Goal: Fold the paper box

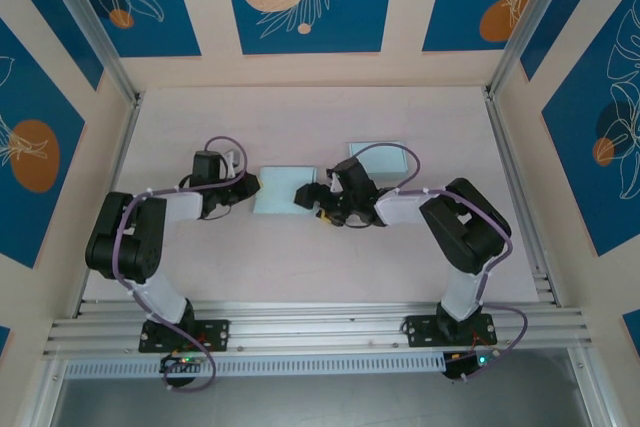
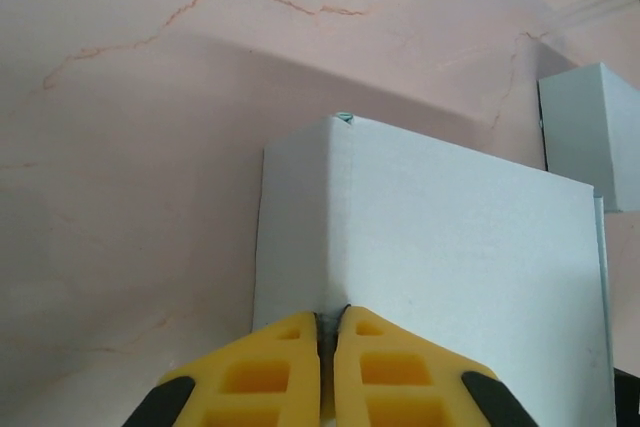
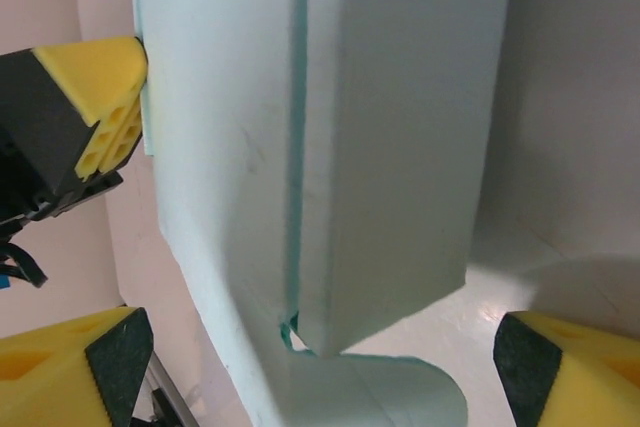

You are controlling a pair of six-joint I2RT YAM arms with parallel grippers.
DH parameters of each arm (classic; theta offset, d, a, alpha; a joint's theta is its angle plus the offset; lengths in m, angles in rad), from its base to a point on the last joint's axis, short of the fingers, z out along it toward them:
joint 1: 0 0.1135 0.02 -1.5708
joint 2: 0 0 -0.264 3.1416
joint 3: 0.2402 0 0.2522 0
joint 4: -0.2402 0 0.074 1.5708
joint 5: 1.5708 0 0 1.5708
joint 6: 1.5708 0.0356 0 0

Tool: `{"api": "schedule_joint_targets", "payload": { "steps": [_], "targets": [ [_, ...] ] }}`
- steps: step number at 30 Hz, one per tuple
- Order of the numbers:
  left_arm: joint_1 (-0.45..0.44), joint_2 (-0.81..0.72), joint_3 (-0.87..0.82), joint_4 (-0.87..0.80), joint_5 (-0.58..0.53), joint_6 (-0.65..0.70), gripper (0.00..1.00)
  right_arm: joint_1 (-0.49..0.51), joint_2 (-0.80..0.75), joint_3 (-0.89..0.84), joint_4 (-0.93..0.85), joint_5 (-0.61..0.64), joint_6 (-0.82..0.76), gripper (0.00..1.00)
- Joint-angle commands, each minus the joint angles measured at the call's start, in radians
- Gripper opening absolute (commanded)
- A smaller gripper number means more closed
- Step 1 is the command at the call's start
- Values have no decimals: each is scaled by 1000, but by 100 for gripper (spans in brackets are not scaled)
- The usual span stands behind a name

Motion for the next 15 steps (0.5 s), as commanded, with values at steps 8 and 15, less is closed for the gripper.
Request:
{"api": "schedule_joint_targets", "payload": {
  "steps": [8,15],
  "targets": [
    [16,79,-49,-230,-67,4,1,-73,165,95,89,-92,-83,88],
    [16,22,-64,-187,-26,-24,15,-76,191,115,129,-141,-43,51]
  ]
}}
